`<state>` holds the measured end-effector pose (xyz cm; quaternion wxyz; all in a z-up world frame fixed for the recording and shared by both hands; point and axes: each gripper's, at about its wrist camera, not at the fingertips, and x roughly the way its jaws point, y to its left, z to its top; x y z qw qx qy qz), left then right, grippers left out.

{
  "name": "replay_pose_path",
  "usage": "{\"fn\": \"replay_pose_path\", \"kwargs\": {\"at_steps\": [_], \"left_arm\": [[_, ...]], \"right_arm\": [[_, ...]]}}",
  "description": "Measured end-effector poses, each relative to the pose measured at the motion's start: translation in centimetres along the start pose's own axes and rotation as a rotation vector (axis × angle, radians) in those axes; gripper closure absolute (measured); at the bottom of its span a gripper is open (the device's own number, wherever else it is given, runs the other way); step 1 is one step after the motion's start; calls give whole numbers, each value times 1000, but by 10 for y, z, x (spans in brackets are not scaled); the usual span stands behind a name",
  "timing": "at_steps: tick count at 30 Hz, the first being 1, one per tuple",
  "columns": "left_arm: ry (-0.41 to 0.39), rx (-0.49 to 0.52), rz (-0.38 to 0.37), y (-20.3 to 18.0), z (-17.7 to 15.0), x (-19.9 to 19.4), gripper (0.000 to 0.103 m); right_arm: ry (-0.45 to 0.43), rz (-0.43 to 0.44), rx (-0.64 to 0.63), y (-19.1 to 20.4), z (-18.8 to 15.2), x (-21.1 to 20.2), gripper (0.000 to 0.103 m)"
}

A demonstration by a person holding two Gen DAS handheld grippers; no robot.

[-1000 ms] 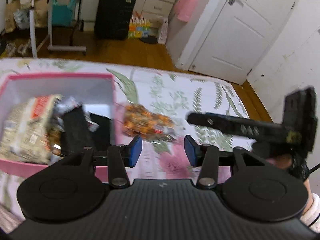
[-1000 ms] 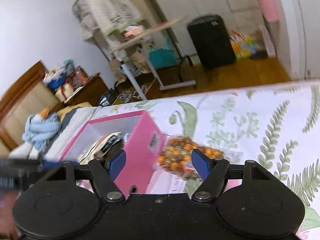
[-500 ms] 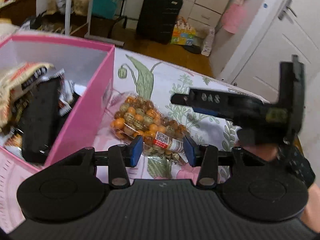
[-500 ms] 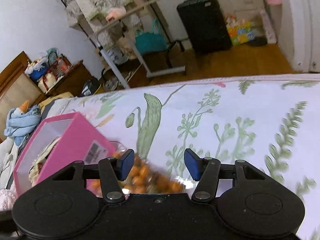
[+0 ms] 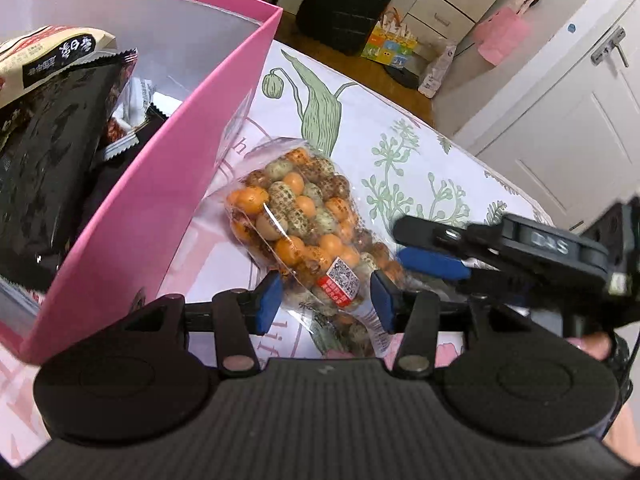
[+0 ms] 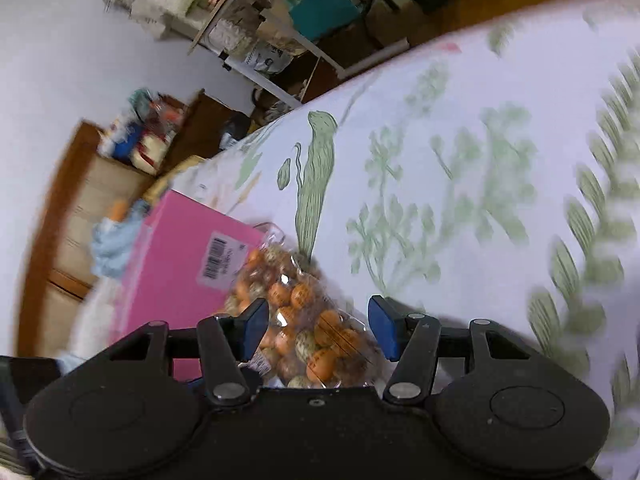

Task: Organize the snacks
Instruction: 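Grasp the coated peanut bag with the left gripper while the right gripper grasps it too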

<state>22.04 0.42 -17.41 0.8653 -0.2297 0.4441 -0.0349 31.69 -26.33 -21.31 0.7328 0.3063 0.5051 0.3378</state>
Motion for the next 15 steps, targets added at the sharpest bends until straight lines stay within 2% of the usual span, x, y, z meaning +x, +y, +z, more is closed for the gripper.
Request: {"fn": "replay_pose_path", "kwargs": {"at_steps": [2,6,9,11,13,14,15], "left_arm": [[-4,9,3,-1,-1,1,56],[0,-3,14,-1,2,3,56],[18,-14,26,-4,8,7,56],[44,-27,32,-4,12,10,56],[74,-32,49,-5,16,14,56],[87,-35,58,-6,17,16,57],[99,-41,68,-6,19,19,57]], "right_arm": [[4,12,-12,-1,-9,-7,41],[46,-7,-132,12,-26,-14,41],[114,-25,-232,28,-35,-13,41],[127,-110,-356,49,-40,-7,40],[123,-196,-460,66,-43,0,28],[117,-238,-504,70,-45,1,19],[109,-275,-549,74,-47,4,17]]}}
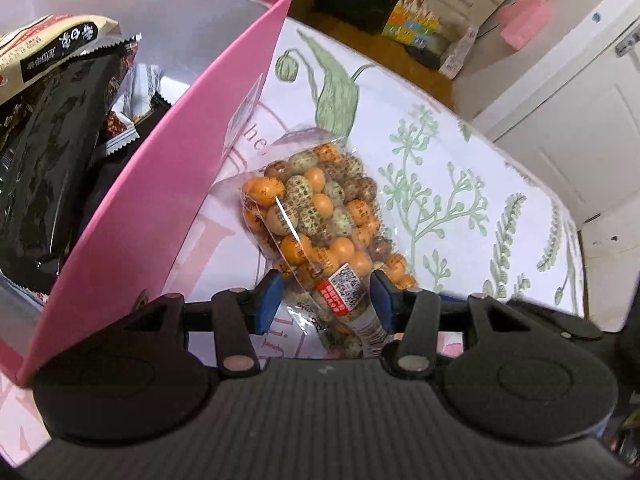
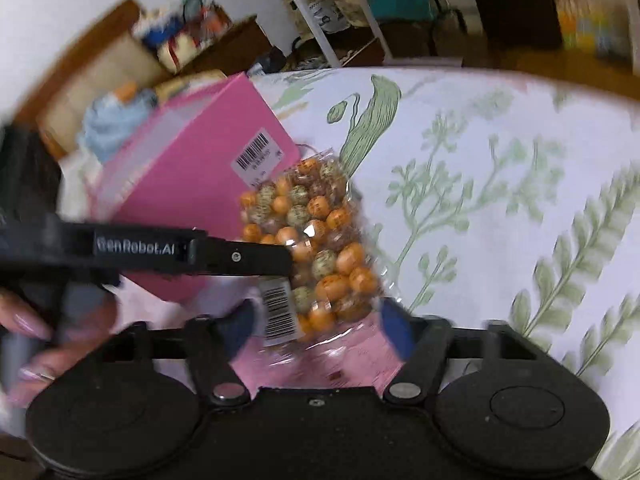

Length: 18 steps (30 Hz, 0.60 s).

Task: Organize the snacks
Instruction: 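Grasp the coated peanut bag with the left gripper while the right gripper grasps it too, then carry the peanut bag into the pink box and open both grippers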

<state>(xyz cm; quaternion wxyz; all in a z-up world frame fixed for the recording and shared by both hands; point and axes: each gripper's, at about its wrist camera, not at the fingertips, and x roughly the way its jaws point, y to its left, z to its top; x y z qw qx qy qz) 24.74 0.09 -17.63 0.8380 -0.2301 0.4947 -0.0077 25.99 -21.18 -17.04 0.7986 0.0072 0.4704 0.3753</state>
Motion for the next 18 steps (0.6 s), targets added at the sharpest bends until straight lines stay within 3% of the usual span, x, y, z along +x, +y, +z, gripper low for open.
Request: {"fn": "replay_pose_path", "kwargs": {"at_steps": [7,11,14,18], "left_arm": [[13,-27,5,2,2,5,57],[13,-35,-4,4,1,8,56],[14,-39,-18,6,1,10,54],[27,3,-39,3,2,12,53]], "right_arm": [[31,-118,-245,29,8,33,7],[2,-163,-266,27,12,45,1],[-31,-166,-253,25,8,41,3],[-74,-185,-188,32,-5,29,17]]}}
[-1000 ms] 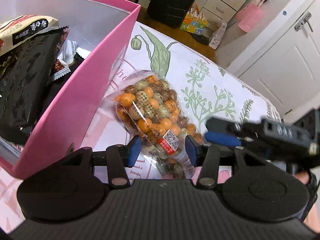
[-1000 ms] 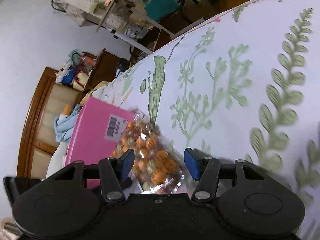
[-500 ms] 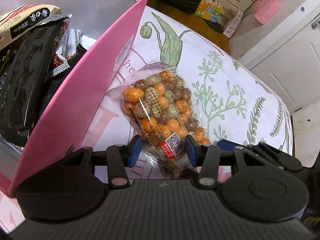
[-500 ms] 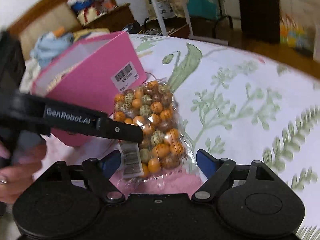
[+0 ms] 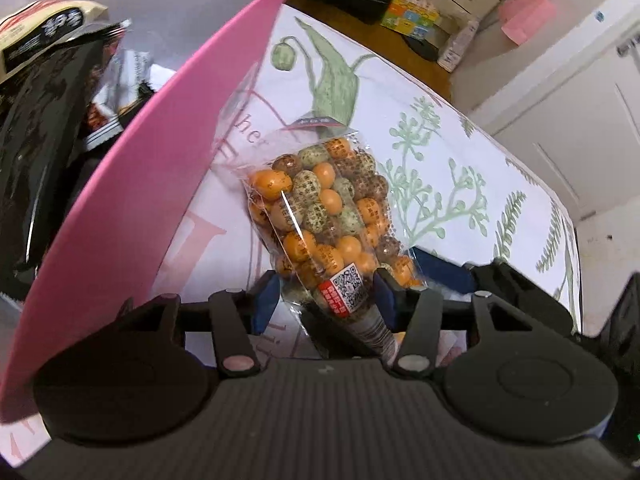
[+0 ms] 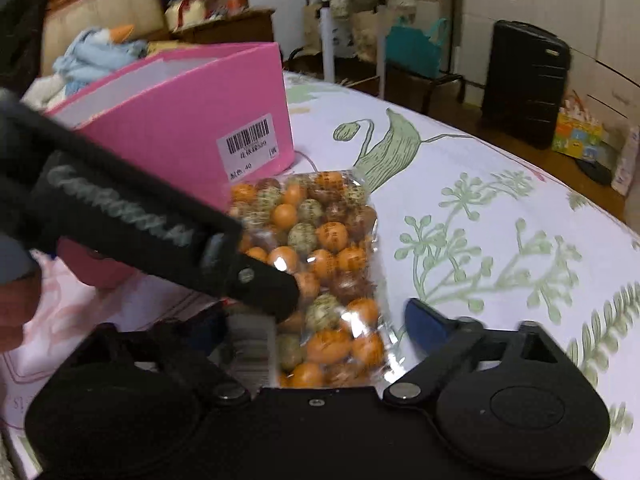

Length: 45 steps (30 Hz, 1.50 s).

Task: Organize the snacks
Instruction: 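Carry the peanut bag into the pink box and open both grippers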

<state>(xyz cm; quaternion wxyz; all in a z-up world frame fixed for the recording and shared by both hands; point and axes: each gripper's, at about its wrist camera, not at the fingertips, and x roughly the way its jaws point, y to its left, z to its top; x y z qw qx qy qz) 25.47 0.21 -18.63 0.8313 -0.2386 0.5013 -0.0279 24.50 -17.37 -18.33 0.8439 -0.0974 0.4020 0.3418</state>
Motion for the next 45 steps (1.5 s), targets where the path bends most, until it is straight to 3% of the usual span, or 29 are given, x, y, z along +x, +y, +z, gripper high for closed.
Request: {"fn": "replay_pose_path", "kwargs": {"at_steps": [7,14,24,28,36,45], "left_arm": [[53,148,-41,-13,-17,-14,54],[80,286,-47,-29,-45,-43,53],[139,381,-76,-32,-64,-99,53],[170,374,-59,-29,-64,-120,53],[104,373,-122,-13,-61,-175,53],[-25,311,-144,22,-25,-222,53]], "right_arm": [[-29,-86,180,26,-24,-33,24],[-58,-158,237,58,-42,-69,26],[-94,-220,292,106,-50,-115,26],[-103,-231,281,126,-47,-124,26],[-131,-258,213,158,-21,-145,26],[-156,-243,84,179,36,-136,26]]}}
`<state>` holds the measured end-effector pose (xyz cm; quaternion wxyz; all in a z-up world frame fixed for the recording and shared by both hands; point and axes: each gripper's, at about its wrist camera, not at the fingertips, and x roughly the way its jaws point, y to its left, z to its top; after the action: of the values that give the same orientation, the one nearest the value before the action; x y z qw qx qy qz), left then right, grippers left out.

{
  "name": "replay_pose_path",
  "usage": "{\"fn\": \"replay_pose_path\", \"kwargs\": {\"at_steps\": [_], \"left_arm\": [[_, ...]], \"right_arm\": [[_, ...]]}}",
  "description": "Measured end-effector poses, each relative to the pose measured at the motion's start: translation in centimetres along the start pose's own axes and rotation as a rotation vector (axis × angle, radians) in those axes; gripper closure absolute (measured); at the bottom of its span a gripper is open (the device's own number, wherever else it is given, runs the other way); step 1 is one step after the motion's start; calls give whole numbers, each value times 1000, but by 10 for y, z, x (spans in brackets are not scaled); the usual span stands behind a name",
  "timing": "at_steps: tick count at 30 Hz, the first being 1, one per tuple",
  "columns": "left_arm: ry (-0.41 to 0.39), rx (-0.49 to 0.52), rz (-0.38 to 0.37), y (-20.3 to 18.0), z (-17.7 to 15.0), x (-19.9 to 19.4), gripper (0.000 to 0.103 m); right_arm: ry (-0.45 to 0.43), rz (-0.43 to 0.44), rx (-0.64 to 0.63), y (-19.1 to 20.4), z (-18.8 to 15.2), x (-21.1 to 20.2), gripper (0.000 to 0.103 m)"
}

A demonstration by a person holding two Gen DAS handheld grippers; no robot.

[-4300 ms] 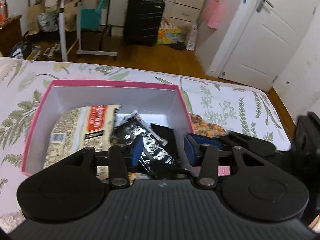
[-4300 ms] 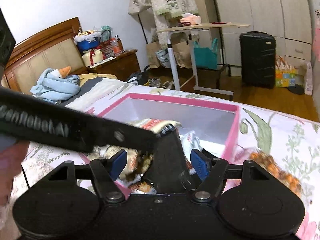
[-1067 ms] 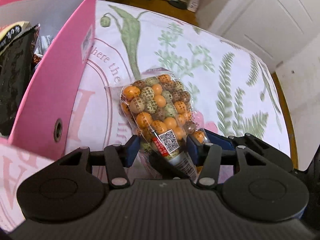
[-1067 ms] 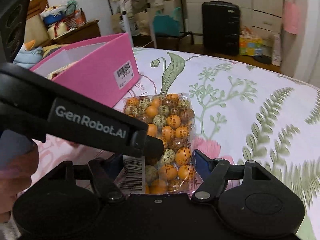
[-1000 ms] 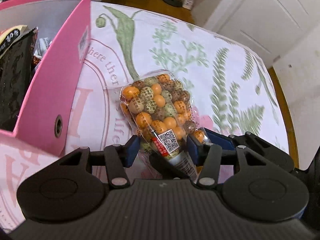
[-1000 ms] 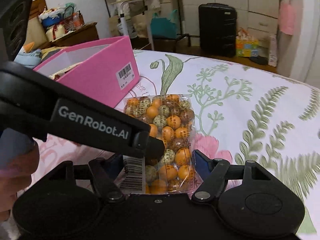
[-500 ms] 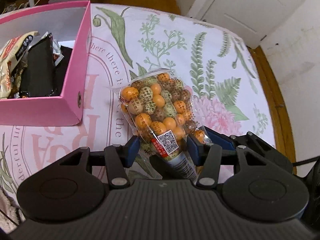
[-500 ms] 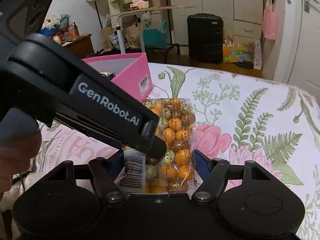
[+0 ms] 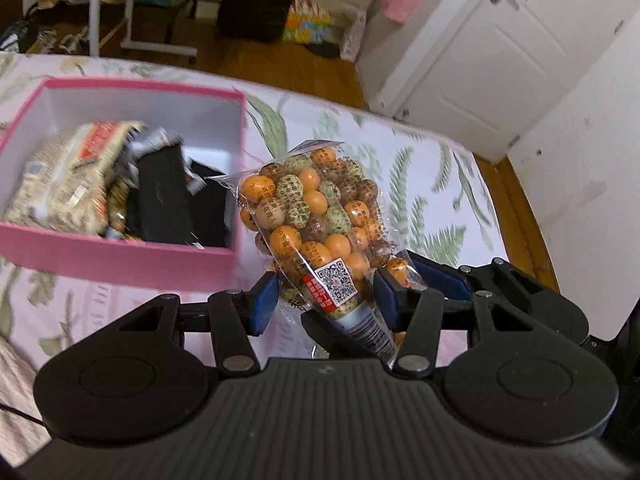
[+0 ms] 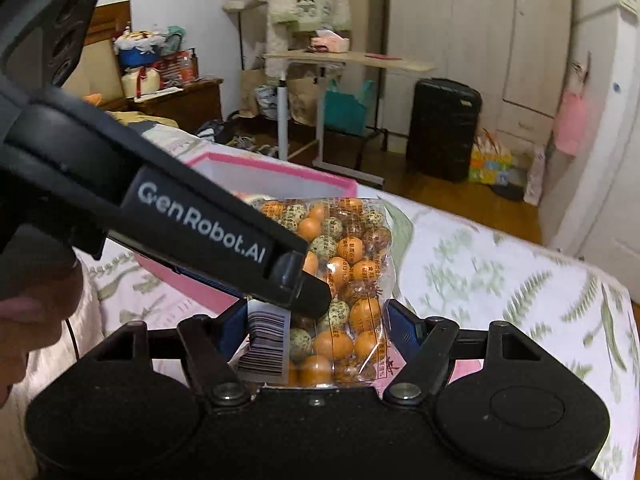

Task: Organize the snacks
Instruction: 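Carry the peanut bag into the pink box and open both grippers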

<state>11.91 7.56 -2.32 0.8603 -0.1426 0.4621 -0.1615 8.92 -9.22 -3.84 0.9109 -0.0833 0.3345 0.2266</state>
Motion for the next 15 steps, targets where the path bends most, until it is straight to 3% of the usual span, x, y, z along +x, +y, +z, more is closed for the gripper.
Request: {"fn": "replay_pose_path", "kwargs": {"at_steps": [8,15], "left_arm": [[-79,-35,24,55,44,-20,53],[-12,-138,52,113,77,4,53]], "right_arm": [[-27,73,-12,22,55,40,26],[80,182,-29,28,84,100,26]]}}
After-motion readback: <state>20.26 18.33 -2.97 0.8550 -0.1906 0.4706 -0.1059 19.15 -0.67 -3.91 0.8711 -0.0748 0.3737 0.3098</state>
